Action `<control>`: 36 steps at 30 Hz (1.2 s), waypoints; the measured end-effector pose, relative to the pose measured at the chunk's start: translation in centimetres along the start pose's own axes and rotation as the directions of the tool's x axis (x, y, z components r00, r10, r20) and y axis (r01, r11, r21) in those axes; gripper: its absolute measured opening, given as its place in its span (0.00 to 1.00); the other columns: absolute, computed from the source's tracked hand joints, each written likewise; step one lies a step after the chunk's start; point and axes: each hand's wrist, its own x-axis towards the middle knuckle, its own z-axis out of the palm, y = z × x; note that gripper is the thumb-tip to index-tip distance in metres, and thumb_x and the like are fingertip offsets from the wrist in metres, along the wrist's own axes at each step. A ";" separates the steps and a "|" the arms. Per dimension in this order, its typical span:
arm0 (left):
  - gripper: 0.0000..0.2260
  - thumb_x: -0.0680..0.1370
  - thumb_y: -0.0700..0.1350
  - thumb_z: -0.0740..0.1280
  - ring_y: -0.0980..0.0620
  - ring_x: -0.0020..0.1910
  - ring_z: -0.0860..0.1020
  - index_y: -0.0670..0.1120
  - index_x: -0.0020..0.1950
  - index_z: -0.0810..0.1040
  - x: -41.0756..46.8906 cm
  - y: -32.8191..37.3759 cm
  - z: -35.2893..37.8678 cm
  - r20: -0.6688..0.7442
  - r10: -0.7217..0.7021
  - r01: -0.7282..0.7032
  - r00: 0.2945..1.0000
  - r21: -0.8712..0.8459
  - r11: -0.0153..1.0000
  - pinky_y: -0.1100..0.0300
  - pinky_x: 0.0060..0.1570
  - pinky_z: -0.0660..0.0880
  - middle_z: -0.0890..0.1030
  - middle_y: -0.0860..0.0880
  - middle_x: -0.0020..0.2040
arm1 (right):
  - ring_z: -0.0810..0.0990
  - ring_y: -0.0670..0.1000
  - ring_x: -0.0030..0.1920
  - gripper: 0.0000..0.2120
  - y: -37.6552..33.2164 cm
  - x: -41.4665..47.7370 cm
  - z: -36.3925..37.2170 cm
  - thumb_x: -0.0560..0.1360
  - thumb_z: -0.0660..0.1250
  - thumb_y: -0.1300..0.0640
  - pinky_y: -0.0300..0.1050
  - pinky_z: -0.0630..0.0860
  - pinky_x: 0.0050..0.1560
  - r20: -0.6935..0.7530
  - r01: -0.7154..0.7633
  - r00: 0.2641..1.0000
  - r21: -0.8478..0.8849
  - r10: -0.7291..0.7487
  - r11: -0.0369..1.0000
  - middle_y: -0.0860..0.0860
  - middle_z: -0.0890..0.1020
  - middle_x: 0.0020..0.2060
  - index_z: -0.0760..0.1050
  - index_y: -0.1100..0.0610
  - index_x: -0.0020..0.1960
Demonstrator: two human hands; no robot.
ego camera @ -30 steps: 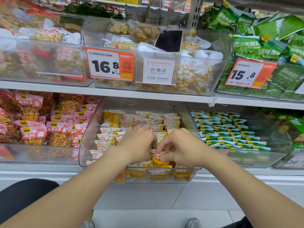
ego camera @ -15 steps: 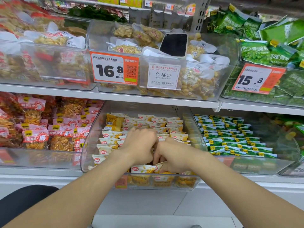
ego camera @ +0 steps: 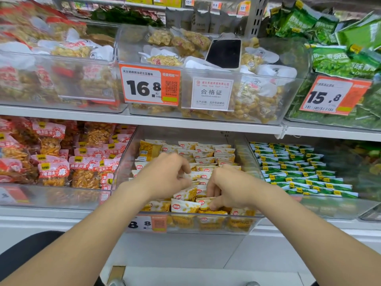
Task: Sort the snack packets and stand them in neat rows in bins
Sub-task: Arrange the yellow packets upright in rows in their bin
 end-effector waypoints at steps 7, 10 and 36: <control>0.22 0.80 0.43 0.66 0.32 0.69 0.69 0.39 0.73 0.67 0.5 -1.5 0.3 -0.070 -0.289 0.290 0.955 0.425 0.857 0.42 0.66 0.71 0.66 0.34 0.73 | 0.78 0.41 0.44 0.07 -2.1 0.1 -0.6 0.80 0.70 0.50 0.44 0.78 0.49 -0.164 0.013 0.986 0.078 0.000 0.997 0.42 0.84 0.37 0.87 0.49 0.49; 0.25 0.80 0.40 0.66 0.28 0.75 0.65 0.37 0.76 0.65 1.6 -2.4 0.8 -0.053 -0.325 0.313 0.944 0.452 0.835 0.40 0.70 0.70 0.57 0.27 0.79 | 0.77 0.45 0.45 0.07 -2.8 0.1 -0.8 0.79 0.69 0.53 0.51 0.83 0.47 -0.128 -0.036 0.991 0.004 0.036 0.999 0.43 0.83 0.37 0.85 0.50 0.44; 0.06 0.82 0.48 0.71 0.44 0.41 0.81 0.46 0.50 0.85 -1.5 0.6 -0.6 -0.113 -0.358 0.168 0.927 -0.729 0.664 0.48 0.44 0.80 0.84 0.45 0.40 | 0.77 0.42 0.57 0.30 -3.3 -1.1 -1.8 0.73 0.78 0.57 0.46 0.78 0.58 -0.406 0.106 0.913 0.156 -0.034 0.982 0.39 0.75 0.61 0.67 0.38 0.65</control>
